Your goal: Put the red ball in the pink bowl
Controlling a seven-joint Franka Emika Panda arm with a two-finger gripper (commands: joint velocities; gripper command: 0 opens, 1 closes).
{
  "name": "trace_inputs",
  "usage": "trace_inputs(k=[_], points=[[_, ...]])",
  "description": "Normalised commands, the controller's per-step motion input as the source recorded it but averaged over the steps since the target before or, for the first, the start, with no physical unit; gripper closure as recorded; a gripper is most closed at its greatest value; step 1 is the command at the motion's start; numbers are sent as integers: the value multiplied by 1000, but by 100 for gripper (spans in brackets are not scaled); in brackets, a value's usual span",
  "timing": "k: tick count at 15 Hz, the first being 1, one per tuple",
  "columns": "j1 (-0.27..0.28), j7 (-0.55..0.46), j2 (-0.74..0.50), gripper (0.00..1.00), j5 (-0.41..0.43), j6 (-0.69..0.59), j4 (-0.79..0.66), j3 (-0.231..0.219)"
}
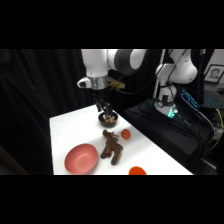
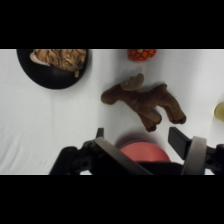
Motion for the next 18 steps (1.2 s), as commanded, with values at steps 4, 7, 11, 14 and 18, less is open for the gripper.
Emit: trace_inputs(k=[4, 7, 11, 14, 18], points=[[-25, 94, -257, 0, 70, 264, -326, 0], [-7, 99, -284, 0, 50, 261, -369, 10], [-5, 96, -305, 0, 43, 248, -382, 11], [1, 90, -281, 0, 54, 240, -370, 20], [11, 84, -213, 0, 56, 253, -331, 29]])
